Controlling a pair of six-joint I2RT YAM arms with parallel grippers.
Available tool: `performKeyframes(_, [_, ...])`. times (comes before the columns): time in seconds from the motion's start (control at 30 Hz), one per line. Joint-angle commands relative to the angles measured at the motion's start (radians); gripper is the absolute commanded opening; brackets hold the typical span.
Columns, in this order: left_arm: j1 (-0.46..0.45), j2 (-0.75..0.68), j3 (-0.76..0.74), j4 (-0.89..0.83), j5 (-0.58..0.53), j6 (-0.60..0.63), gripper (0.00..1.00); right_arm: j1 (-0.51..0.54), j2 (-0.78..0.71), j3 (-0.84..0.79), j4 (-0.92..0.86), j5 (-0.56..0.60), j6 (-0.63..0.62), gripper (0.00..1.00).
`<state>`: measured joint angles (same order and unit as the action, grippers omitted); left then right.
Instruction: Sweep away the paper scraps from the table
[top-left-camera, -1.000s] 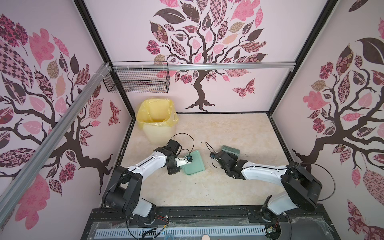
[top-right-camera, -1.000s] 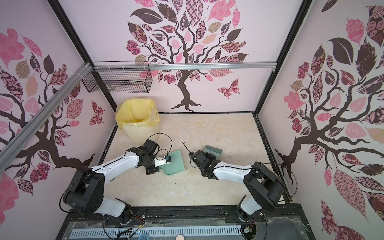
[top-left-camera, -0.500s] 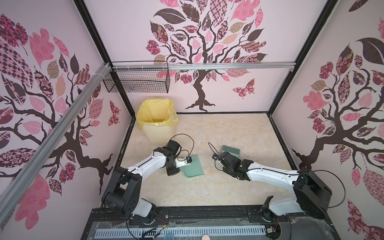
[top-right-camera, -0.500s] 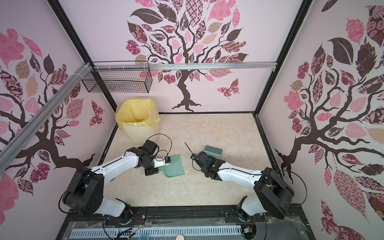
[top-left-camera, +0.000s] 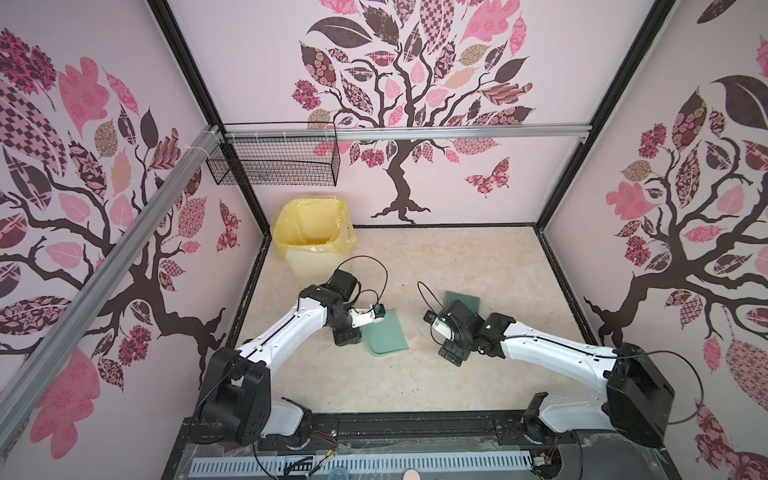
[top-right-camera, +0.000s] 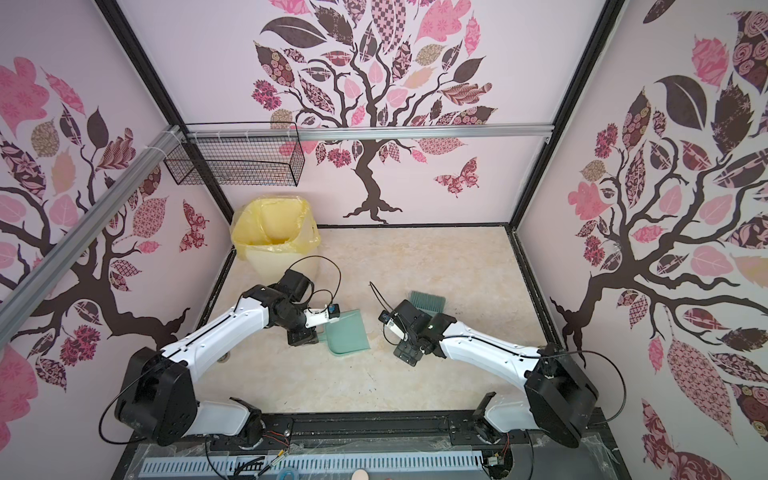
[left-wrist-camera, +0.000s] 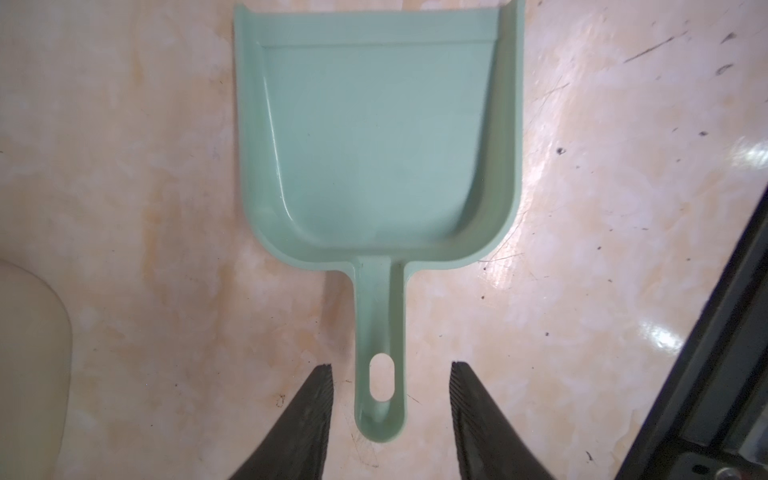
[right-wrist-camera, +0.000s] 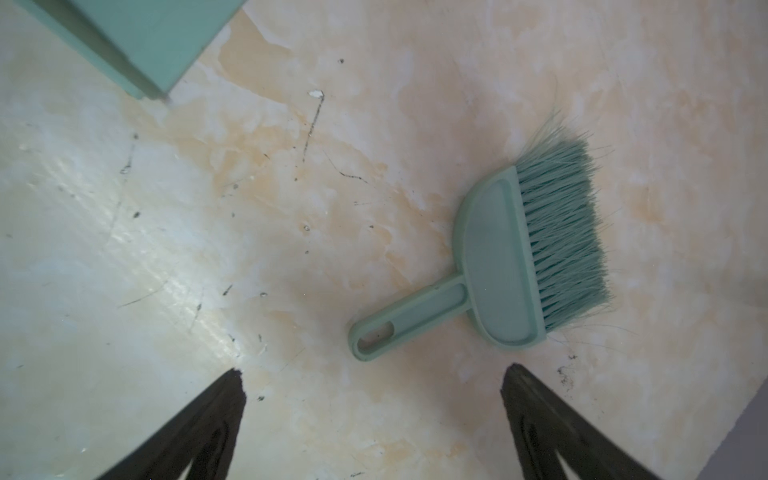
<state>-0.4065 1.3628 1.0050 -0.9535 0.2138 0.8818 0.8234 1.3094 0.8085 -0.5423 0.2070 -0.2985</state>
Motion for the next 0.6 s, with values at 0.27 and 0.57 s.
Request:
performKeyframes(0.27, [0.401,-0.251,0.029,0.463,0.34,-0.605,0.49,-0.182,-0.344,0.097,0.265,-0.124,0.178,0.99])
performKeyframes(0.57, [0.557,-0.245,-0.317,1.036,0.005,-0.915,0.62,-0.586,-0.427,-0.154,0.673,-0.043,0.385,1.0])
